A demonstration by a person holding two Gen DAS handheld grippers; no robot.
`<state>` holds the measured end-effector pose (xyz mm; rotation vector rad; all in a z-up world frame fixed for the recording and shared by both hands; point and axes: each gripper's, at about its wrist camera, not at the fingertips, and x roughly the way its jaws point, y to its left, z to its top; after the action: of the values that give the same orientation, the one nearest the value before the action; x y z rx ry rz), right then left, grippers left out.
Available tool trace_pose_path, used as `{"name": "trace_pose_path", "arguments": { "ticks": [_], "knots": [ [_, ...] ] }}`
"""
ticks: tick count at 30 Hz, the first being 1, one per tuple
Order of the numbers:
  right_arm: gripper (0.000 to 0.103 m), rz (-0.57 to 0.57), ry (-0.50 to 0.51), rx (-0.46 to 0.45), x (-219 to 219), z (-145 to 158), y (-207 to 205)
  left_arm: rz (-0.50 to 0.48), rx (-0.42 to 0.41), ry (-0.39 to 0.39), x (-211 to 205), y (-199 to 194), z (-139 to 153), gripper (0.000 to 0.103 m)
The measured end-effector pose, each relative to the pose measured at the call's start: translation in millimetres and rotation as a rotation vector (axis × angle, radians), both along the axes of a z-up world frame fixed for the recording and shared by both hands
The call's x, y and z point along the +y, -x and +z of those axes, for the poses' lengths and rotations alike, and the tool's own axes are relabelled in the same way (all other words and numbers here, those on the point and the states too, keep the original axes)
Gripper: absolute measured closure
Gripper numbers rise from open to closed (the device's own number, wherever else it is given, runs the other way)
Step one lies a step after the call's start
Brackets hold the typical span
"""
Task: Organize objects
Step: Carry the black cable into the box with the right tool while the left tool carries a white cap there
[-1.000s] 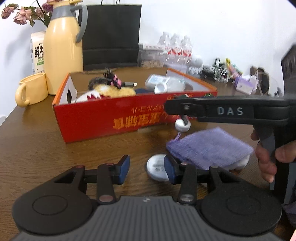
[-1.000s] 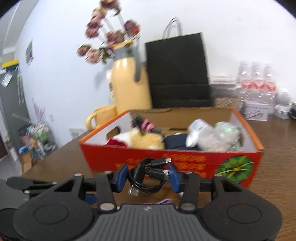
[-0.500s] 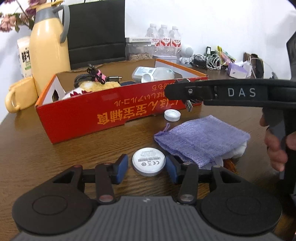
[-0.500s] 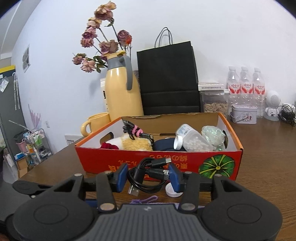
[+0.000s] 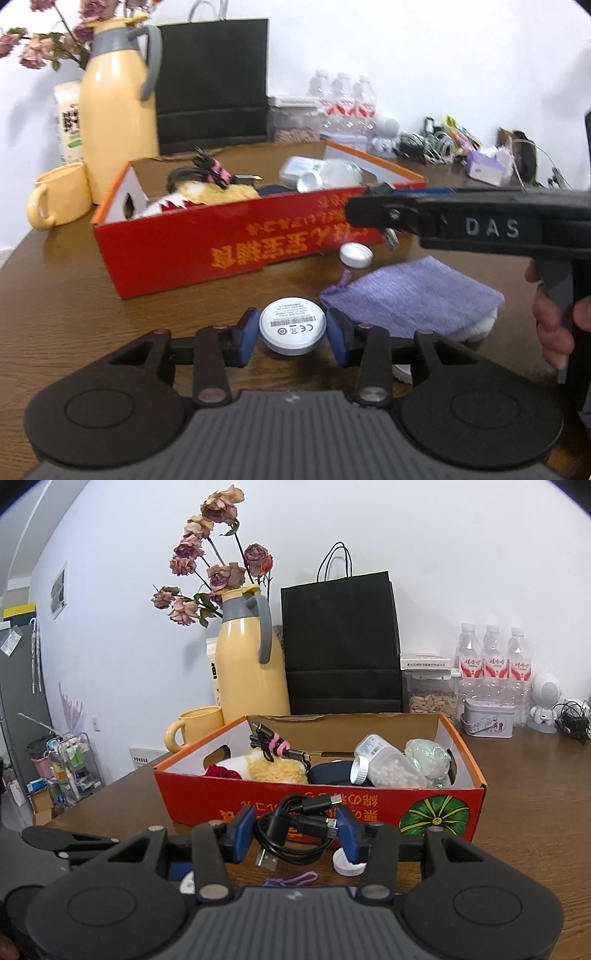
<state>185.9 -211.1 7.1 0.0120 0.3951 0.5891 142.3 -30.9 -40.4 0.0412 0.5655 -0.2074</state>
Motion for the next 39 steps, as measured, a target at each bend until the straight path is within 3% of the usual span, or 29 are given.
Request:
{"name": "trace_pose_path", "arguments": {
  "ticks": [7, 15, 19, 25, 31, 39],
  "knots": [
    [0.057, -0.006, 0.015, -0.038, 2.6, 9.8, 1.0, 0.065, -0.091, 0.017, 11.4, 2.1, 22.4, 0.062],
    [0.057, -0.003, 0.059, -0.139, 13.6, 44.3, -8.2, 0.127, -0.233, 0.007, 21.3, -9.8, 68.0, 0.062],
    [0.057, -0.002, 0.085, -0.189, 24.3, 61.7, -23.9, 0.157, -0.295, 0.008, 24.4, -28.1, 89.5, 0.062],
    [0.057, -0.038, 0.072, -0.179, 41.4, 66.9, -67.0, 0.222, -0.334, 0.047, 25.4, -66.0, 106.1, 0.062],
    [0.057, -0.061, 0.091, -0.122, 59.7, 54.2, -113.9, 0.259, -0.307, 0.07, 28.1, -113.1, 101.3, 0.062],
    [0.057, -0.076, 0.153, -0.045, 68.5, 16.5, -139.4, 0.257, -0.226, 0.026, 32.1, -149.0, 72.7, 0.062]
  ]
}}
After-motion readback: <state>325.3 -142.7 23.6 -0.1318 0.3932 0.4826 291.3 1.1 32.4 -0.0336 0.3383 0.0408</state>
